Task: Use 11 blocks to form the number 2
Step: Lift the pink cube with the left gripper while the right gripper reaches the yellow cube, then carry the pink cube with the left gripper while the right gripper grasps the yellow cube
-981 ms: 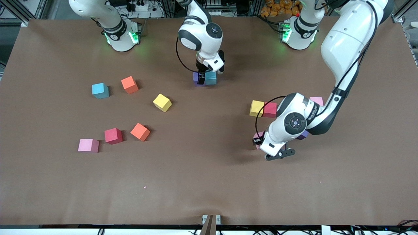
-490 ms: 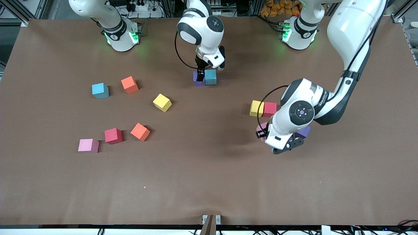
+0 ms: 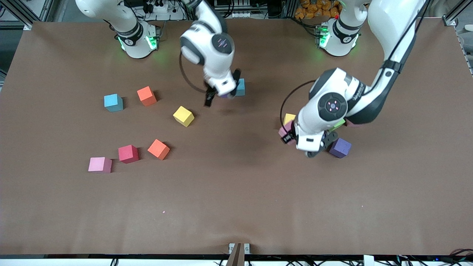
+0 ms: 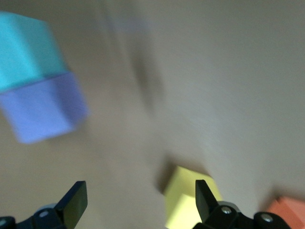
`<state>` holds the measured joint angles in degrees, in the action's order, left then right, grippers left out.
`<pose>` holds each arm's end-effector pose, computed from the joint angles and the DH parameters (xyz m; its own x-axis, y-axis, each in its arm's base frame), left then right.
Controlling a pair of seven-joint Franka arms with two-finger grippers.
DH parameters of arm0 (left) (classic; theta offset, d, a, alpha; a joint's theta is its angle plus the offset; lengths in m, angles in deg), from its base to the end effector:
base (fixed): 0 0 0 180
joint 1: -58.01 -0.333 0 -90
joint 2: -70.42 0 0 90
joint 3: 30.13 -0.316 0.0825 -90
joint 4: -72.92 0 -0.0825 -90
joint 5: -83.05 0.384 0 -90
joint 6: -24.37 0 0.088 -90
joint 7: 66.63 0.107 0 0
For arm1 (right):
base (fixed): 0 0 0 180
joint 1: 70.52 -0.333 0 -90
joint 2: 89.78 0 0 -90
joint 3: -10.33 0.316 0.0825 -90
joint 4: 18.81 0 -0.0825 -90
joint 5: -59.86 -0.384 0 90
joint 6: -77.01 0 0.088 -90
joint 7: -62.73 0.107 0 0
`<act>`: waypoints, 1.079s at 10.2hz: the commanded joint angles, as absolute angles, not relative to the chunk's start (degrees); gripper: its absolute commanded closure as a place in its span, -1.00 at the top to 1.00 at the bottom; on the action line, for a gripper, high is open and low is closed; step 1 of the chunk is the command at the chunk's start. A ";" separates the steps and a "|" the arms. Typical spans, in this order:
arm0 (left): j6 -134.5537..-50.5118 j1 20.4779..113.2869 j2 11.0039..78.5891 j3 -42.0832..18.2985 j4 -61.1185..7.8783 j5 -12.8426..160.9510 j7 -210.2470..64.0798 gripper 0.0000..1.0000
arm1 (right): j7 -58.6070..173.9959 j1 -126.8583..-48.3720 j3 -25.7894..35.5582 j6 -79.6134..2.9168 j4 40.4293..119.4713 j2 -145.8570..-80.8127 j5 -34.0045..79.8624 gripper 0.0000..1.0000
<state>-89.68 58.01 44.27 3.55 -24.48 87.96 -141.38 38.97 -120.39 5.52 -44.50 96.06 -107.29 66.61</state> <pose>0.5621 -0.3222 0.3592 0.7392 0.6466 -0.1882 0.6523 -0.7570 -0.0388 0.4123 0.4073 0.2909 0.2881 0.9318 -0.2206 0.9567 -0.2899 0.0252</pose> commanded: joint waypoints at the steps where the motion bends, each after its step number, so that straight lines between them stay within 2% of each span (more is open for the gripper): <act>1: -94.43 57.48 55.00 3.44 -36.55 80.44 -146.58 -0.03 | 39.44 -112.30 6.38 -46.03 99.66 -104.55 65.76 1.00; 4: -99.02 57.74 57.67 7.56 -42.99 78.21 -161.76 -0.03 | 39.52 -107.88 6.38 -59.89 109.75 -102.09 65.40 1.00; 8: -114.98 57.74 61.10 13.10 -58.27 78.13 -180.22 0.00 | 39.70 -106.81 6.47 -62.47 112.76 -102.09 60.94 1.00; 11: -125.29 59.32 59.62 16.01 -64.36 78.04 -197.73 0.00 | 39.70 -107.08 6.47 -66.32 115.04 -102.70 60.83 1.00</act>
